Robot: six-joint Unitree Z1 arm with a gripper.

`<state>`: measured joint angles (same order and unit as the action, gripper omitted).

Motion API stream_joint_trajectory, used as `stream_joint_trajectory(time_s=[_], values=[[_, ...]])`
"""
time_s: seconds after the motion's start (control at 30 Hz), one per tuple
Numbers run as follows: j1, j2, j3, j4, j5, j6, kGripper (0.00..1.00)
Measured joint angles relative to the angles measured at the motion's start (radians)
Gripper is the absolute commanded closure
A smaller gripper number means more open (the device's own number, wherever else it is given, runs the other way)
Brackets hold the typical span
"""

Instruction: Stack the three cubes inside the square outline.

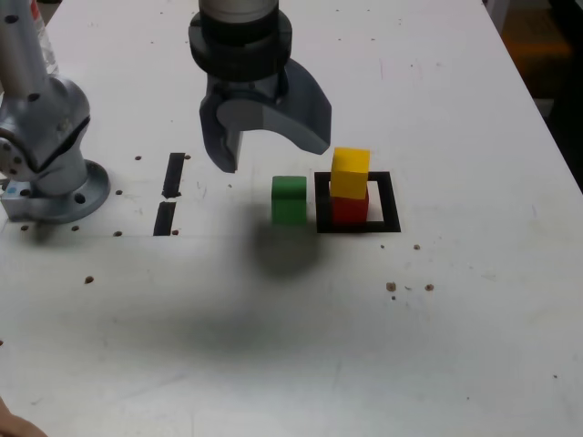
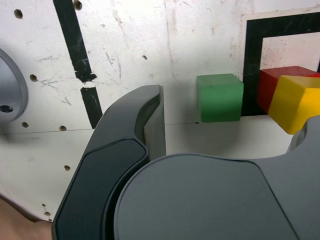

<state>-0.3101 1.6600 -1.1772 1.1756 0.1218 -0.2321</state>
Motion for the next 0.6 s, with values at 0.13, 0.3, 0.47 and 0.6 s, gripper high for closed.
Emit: stream_joint_trajectory(time_s=[0.13,0.3,0.47,0.6], values=[[0.000,0.007,0.011,0.003,0.007,-0.006,0.04],[0.000,0.017,0.037,-0.011,0.007,-0.002,0.05],[0.000,0.023,0.089,-0.058,-0.004,-0.002,0.05],[0.000,0.034,0.144,-0.138,-0.022,0.001,0.05]])
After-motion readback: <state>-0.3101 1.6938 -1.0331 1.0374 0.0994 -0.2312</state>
